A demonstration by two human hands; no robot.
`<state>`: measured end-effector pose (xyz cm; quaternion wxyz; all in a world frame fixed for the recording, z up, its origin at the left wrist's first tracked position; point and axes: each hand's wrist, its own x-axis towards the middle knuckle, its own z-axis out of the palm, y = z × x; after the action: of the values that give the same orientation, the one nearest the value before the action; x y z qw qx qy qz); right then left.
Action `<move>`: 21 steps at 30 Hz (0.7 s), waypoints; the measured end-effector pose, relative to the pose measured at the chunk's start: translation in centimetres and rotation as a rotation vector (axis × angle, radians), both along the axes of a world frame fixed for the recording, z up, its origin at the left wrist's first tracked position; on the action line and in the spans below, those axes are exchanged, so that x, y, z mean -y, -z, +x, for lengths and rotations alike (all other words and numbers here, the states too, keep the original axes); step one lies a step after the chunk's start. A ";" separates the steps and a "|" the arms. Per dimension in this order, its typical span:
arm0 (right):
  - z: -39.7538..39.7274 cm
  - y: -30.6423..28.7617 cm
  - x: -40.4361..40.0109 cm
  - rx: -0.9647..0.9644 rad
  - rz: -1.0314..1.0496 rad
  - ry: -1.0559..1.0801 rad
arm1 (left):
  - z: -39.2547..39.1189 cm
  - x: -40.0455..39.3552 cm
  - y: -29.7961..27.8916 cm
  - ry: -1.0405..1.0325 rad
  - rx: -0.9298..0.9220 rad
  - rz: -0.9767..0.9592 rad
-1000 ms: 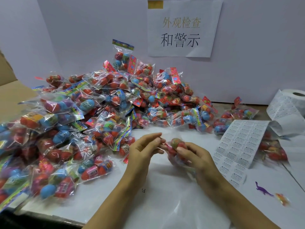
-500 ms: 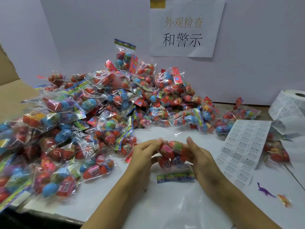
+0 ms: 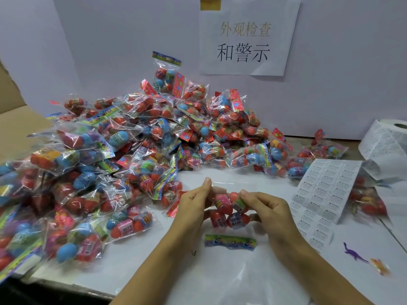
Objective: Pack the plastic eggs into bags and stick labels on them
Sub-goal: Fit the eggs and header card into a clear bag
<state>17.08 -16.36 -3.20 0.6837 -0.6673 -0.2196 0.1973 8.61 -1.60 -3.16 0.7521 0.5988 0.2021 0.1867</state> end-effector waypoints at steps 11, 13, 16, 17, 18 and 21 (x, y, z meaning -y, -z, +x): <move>0.1 0.2 0.3 0.080 -0.032 -0.027 | -0.2 -0.1 0.7 0.129 0.073 0.009; 0.3 0.0 0.3 0.052 -0.001 -0.033 | -0.1 -0.3 0.8 0.144 0.074 -0.046; 0.7 -0.3 0.4 0.035 0.041 -0.066 | -0.1 -0.8 0.5 0.177 0.083 -0.094; 0.8 -0.4 0.4 0.035 0.046 -0.073 | -0.1 -1.0 0.5 0.191 0.083 -0.101; 0.9 -0.4 0.4 0.034 0.046 -0.074 | -0.1 -1.1 0.5 0.202 0.081 -0.114; 1.3 -0.3 0.4 0.015 0.043 -0.085 | -0.2 -1.3 0.4 0.210 0.078 -0.177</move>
<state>18.41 -16.77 -2.89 0.6875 -0.6438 -0.2570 0.2164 8.45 -0.31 -3.60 0.8248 0.5402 0.1247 0.1114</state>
